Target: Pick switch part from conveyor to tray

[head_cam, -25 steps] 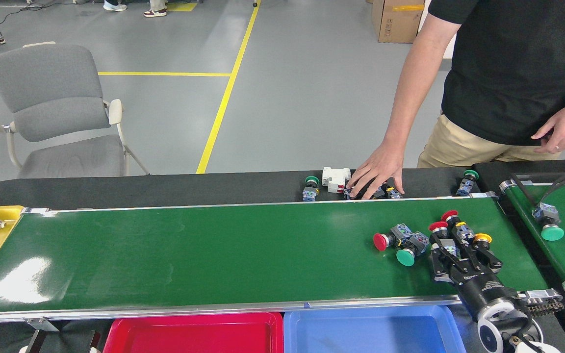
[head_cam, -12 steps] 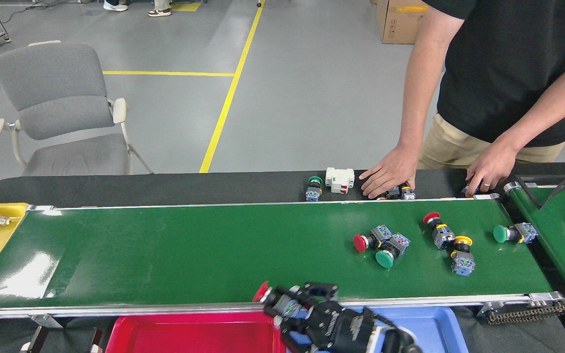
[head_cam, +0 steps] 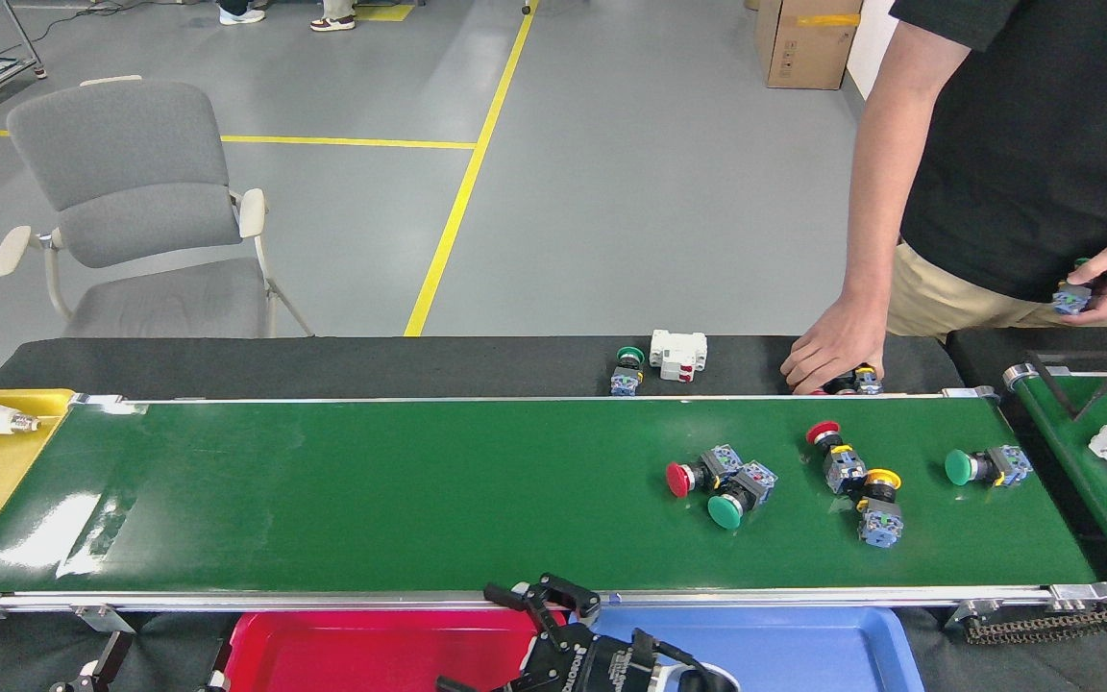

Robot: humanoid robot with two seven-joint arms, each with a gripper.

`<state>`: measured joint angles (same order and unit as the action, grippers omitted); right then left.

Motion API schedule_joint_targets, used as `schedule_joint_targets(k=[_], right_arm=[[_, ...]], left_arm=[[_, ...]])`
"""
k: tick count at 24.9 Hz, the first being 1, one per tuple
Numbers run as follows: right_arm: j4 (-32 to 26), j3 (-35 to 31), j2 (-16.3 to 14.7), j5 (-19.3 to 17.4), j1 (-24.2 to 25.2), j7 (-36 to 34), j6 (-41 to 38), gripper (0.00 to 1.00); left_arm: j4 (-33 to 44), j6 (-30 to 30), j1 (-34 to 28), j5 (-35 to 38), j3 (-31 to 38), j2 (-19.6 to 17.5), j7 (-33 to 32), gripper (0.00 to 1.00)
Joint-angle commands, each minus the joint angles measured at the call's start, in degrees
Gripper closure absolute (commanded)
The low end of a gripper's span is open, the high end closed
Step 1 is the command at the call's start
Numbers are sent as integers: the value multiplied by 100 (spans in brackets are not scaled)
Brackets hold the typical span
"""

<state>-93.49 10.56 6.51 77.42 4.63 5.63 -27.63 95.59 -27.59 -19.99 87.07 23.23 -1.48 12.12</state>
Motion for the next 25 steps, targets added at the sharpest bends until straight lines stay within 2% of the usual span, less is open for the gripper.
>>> schedule_joint_targets(k=[1,3,5,7,9,12,15,19,23,24,25], right_arm=[[-381,-581,-123,-26,293,-361,1154,1],[-530,-1152,-123,-26,706,-871,1585,1],[-521,-1469,-150,-26,891,-1020,1910,1],[-513,-1522,-202,-8,1058,-1020,2138,1],[-513,-1513,-255,18,1084,-1020,2235,1],[-486,-1504,-255,62,882,-985,2481,1],[-275,-1390,-255,229,522,-836,2710,1],[296,-1012,-255,379,-85,-519,2903,1],[920,-599,-255,405,-612,-493,3255,1],[1078,-458,-255,405,-753,-484,3343,4],[1201,-344,-255,405,-858,-466,3395,17]], left_arm=[[83,-10,22,-23,6,-63,-25,0],[127,-133,57,-23,-20,-63,-25,0],[232,-616,206,-15,-196,-45,-25,0],[434,-1038,320,3,-512,-36,-113,0],[531,-1064,426,47,-1039,-10,-420,0],[514,-933,848,398,-1927,104,-842,0],[417,-423,1067,935,-2648,359,-860,0],[109,166,1375,1435,-3474,641,-878,0],[-383,605,1823,1479,-3896,702,-1106,0],[-550,693,1955,1479,-3922,728,-1150,0],[-717,746,2087,1479,-3922,781,-1150,0]])
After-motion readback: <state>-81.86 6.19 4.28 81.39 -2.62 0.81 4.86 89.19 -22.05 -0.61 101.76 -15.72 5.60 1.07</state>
